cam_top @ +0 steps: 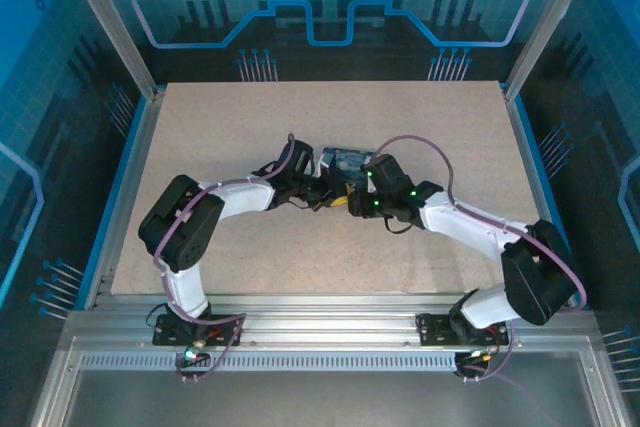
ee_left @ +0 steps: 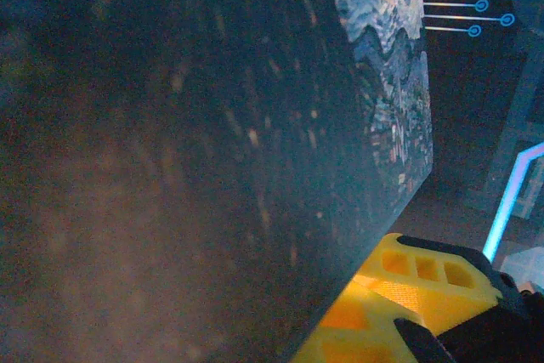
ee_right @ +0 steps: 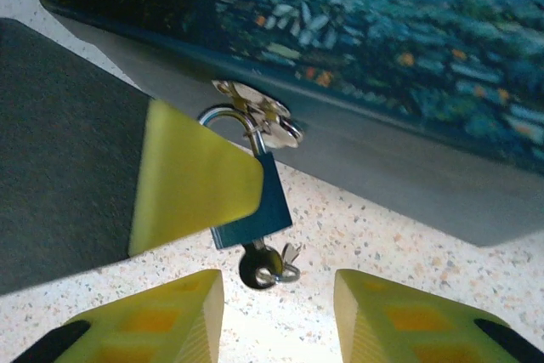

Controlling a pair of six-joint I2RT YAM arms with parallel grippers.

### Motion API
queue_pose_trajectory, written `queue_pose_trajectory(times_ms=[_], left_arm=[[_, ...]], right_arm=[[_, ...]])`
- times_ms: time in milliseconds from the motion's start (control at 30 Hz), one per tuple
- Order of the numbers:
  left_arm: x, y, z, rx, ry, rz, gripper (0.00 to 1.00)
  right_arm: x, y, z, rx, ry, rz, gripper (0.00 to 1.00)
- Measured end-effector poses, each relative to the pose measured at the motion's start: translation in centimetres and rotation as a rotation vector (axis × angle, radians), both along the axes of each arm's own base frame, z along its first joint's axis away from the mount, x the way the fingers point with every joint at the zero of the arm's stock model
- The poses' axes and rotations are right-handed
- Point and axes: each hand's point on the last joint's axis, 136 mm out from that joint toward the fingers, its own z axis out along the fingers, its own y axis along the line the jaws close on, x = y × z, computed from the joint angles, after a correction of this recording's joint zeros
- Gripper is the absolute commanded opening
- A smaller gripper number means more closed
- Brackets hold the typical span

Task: Unlock the padlock with the key

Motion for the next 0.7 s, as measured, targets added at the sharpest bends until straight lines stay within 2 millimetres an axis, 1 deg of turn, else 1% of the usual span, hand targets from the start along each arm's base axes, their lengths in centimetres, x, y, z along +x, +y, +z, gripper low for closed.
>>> queue_pose_trajectory(times_ms=[200,400,567,633,700], left_arm=[[0.0,0.1,-0.1,0.004,0.001,0.002,0.0],[0.1,0.2,-0.2,0.01,0.001,0.008,0.0],[0.2,0.1,0.0,0.006,-0.006,0.007,0.0],[0.2,0.1,0.0,0.006,-0.006,0.007,0.0],[0.3,0.1,0.1,0.005,-0.007,0.008,0.0]], right_arm=[[0.5,0.6,-0.2,-0.043,-0.012,0.025,0.36],[0.6,0.8,-0.7,-0.084,-0.009,0.045,0.38],[0.7,1.1,-1.3,-0.114,-0.007,0.053,0.36],[0.6,1.1,-1.4,-0.122,-0.007,0.057,0.32],[0.7,1.3,-1.3,-0.127,-0.011,0.063,0.32]])
